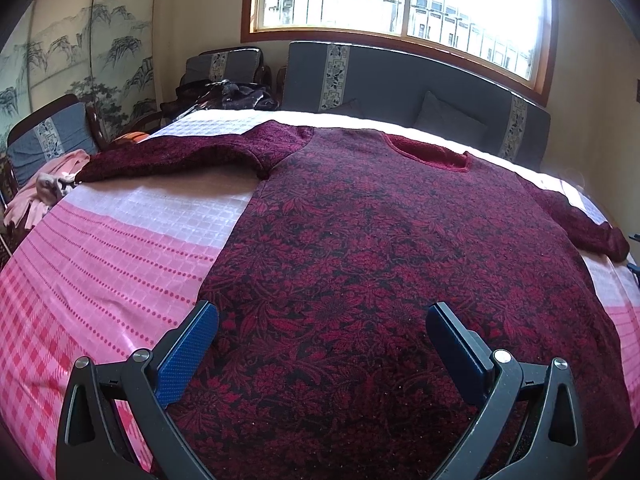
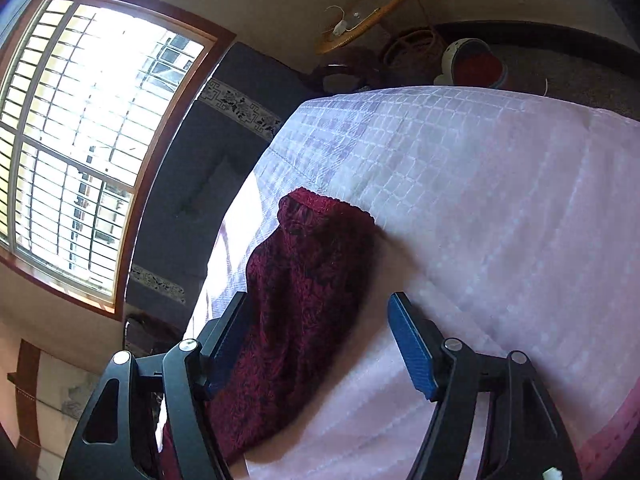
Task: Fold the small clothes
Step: 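Grasp the sweater sleeve cuff with the right gripper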
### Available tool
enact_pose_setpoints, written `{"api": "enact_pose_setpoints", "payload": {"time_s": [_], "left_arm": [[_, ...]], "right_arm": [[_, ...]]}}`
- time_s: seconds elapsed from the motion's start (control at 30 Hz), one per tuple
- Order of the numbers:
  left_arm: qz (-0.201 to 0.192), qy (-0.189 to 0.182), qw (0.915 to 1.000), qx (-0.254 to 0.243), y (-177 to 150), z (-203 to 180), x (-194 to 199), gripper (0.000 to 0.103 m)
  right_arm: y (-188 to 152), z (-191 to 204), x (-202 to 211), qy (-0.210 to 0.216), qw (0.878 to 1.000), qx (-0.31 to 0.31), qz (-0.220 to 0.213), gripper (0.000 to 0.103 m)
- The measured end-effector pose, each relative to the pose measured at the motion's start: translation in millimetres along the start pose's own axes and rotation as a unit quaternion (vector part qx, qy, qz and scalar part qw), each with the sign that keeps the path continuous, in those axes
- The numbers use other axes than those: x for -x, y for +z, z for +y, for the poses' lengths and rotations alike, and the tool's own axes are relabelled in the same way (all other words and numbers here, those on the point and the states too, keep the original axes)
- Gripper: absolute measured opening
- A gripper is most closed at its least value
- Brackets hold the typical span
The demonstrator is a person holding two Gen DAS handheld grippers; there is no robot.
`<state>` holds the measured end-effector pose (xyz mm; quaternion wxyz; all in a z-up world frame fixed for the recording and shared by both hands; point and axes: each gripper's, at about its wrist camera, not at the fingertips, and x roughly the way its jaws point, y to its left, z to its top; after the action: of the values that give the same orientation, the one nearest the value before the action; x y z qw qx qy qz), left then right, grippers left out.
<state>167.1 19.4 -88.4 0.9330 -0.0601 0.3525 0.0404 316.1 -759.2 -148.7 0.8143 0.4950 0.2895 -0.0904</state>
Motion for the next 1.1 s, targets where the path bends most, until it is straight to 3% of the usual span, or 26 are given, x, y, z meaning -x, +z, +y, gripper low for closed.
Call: {"api": "enact_pose_setpoints", "payload": {"time_s": [0.13,0.2,0.27,0.43,0.53,0.67,0.9,1.1], "left_arm": [[0.003,0.002,1.0000,0.000,0.1,-0.3,-1.1,0.103],[0.004,0.002,1.0000,0.001,0.2,0.0,-1.5,0.103],[0.006,0.000,1.0000,0.003,0.5,0.3,-2.7,0.103],[0.005,-0.005,0.9999,0.007,0.6,2.6,-3.5,0.103],[0.004,-0.004,0.9999,0.011,0.2,3.7,-2.9,0.103],[0.003,-0.009,0.9998,0.018,-0.8,7.0,-2.1,0.103],[0.006,-0.020,0.9992,0.035,-1.3,12.5,-2.1,0.103],[0.011,-0.030,0.9980,0.055,-1.5,18.7,-3.9,0.103]], "right_arm": [[9.9,7.5,-16.7,-0.001,1.000,0.009,0.009,0.065],[10.0,10.0,-21.3,-0.013,1.000,0.014,0.009,0.054],[10.7,7.6,-29.2,-0.046,0.999,0.015,0.024,0.009],[6.0,6.3,-13.0,-0.052,0.999,0.012,0.007,0.010],[-5.2,27.2,7.6,-0.012,1.000,0.017,-0.012,0.010],[-37.3,86.2,24.1,0.039,0.997,0.060,-0.006,0.010],[-134.4,197.8,2.2,0.106,0.985,0.125,0.057,0.010],[-237.0,257.4,-51.1,0.123,0.971,0.156,0.129,0.010]]}}
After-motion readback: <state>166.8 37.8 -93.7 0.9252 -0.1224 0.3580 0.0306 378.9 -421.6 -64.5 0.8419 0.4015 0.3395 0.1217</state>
